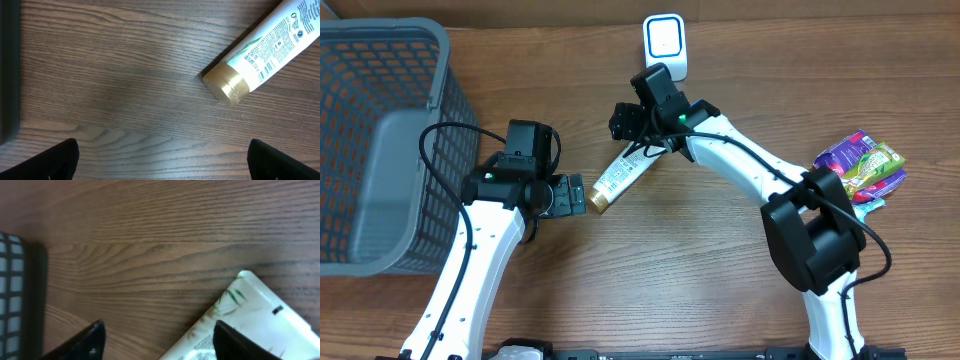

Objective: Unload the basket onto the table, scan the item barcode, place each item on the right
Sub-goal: 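Move the right gripper to the white conditioner tube and grasp it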

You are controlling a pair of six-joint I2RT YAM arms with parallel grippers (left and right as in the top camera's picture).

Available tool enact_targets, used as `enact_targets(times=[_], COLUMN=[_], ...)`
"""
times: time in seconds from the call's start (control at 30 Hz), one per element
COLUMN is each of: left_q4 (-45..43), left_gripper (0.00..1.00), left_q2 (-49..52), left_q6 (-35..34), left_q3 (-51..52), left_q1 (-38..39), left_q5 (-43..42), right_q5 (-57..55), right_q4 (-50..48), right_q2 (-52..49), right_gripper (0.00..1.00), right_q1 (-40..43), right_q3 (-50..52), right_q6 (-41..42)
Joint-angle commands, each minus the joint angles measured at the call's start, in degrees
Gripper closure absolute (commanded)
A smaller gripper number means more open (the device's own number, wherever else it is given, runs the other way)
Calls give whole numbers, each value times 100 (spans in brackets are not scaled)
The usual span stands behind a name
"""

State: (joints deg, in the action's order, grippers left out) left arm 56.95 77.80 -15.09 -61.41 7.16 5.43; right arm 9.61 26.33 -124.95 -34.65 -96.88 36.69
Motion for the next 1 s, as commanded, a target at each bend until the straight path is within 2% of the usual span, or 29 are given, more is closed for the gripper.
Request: enact_targets(times=[0.0,0.03,0.1,0.13,0.27,0.57,0.73,0.87,0.9,0.93,0.97], left_q4=[-24,-24,-24,-22,-24,-24,-24,-24,-24,-24,-24], left_gripper=[0,0,0,1,0,1,0,0,1,0,0], left_q2=[20,20,20,20,20,20,20,20,20,20,20], left_q6=[-79,-79,-79,-79,-79,-79,-79,-79,-79,-79,-79], left_q3=[20,20,20,20,20,20,20,20,20,20,20], left_q1=[37,37,37,37,37,37,37,37,37,37,37], left_q5=[52,52,52,52,52,52,52,52,52,52,52], right_q5=[-81,-76,-79,-81,-221,-343,48,798,807,811,831], right_q4=[-155,-162,-96,-74,105,1895,3121,3560,3580,3547,3427], right_q2=[-223,-267,-398,-417,-437,-435,-393,-264,-254,-251,-251], right_gripper=[40,42,54,57,62,62,61,46,40,23,17], right_q1=[-22,-22,-22,-22,-22,538,1134,1379,1379,1379,1364], right_q3=[9,9,9,9,9,-20,-385,-951,-1080,-1176,-1204], right_q6=[-22,-20,0,-2,-2,-304,-957,-2793,-3154,-3427,-3633])
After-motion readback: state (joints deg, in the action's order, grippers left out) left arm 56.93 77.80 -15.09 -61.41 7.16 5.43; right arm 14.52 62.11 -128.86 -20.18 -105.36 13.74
